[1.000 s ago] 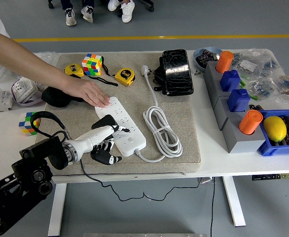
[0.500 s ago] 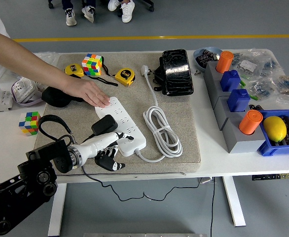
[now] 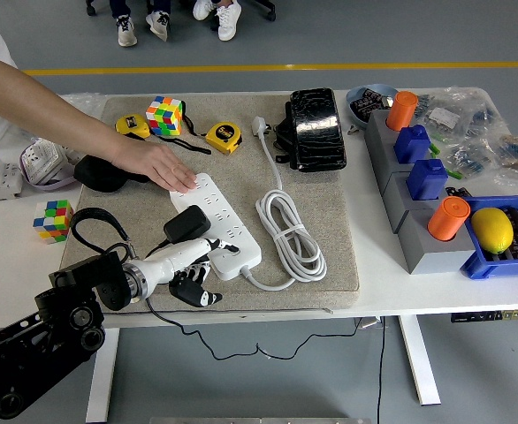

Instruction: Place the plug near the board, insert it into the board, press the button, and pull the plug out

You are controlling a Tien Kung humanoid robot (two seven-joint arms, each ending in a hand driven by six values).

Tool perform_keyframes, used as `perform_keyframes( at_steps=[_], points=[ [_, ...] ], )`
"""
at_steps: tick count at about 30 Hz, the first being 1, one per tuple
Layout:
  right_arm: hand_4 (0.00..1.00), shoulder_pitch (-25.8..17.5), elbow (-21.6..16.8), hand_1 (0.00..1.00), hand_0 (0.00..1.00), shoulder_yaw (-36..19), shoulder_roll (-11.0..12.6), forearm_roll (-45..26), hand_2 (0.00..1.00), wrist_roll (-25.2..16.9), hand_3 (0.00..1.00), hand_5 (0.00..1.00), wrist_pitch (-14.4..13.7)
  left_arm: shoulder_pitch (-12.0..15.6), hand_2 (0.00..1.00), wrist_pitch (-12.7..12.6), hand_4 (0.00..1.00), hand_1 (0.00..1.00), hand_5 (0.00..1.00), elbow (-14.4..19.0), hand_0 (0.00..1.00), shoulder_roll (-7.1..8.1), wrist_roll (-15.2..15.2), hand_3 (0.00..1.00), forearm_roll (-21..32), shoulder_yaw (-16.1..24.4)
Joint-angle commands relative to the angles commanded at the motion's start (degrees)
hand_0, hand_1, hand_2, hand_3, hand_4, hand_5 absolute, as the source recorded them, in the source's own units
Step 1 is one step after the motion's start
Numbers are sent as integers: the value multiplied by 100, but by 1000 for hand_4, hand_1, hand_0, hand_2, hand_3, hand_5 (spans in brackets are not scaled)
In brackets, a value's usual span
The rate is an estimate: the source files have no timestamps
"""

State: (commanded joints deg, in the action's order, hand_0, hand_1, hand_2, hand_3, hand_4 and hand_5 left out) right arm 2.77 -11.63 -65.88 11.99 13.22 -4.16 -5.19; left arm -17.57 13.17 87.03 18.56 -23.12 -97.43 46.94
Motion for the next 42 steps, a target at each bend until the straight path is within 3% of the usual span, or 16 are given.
perform_keyframes(
  at_steps=[6,9,13,14,16,19,20,25,26,31,32,37,38,42],
  points=[
    [851,4,-2,581,479,-28,0,15,530,-16,509,349,-13,26,142,2,773,89,2,26,55,10,24,869,8,-4],
    [850,0,-2,580,479,-32,-1,10,529,-55,509,349,-34,49,142,-65,773,89,2,112,55,29,191,859,112,99],
    [850,-2,-3,580,479,-29,1,15,529,-43,509,349,-23,103,142,-218,773,89,2,166,55,65,538,859,675,290],
    [850,-3,-3,580,478,-22,1,12,530,-41,508,350,-22,118,205,-294,793,105,119,159,133,66,697,732,858,342],
    [850,-5,-2,580,478,-15,-2,8,530,-41,508,350,-23,133,205,-363,793,105,119,138,133,61,835,732,1024,396],
    [850,-5,-4,580,478,-13,-4,13,530,-44,508,350,-27,171,205,-736,793,105,119,10,133,45,1207,732,1253,480],
    [849,-3,-4,579,479,-14,-3,16,529,-45,509,350,-27,178,299,-855,865,168,317,-30,192,43,1315,578,1320,496],
    [849,1,1,579,479,-13,-6,8,529,-39,509,350,-29,184,299,-1773,865,168,317,-338,192,29,2139,578,1836,498],
    [849,1,2,579,477,-15,-6,8,529,-38,508,350,-29,180,405,-1964,887,282,366,-417,243,22,2315,517,1983,485],
    [849,3,0,579,477,-28,-7,20,529,-37,508,350,-28,203,405,-2781,887,282,366,-639,243,-17,2851,517,2272,484],
    [850,2,0,579,477,-22,-6,20,529,-36,509,349,-27,203,497,-2928,890,453,373,-689,359,-23,2940,527,2267,481],
    [850,1,0,579,477,5,-2,7,529,-36,509,349,-26,164,497,-3232,890,453,373,-923,359,-67,3102,527,1434,475],
    [848,1,0,579,478,10,0,7,528,-37,508,350,-25,156,650,-3264,984,670,382,-977,602,-79,3055,628,1210,466],
    [848,6,-4,579,478,23,5,8,528,-37,508,350,-23,143,650,-3311,984,670,382,-1141,602,-124,2773,628,263,421]
  ],
)
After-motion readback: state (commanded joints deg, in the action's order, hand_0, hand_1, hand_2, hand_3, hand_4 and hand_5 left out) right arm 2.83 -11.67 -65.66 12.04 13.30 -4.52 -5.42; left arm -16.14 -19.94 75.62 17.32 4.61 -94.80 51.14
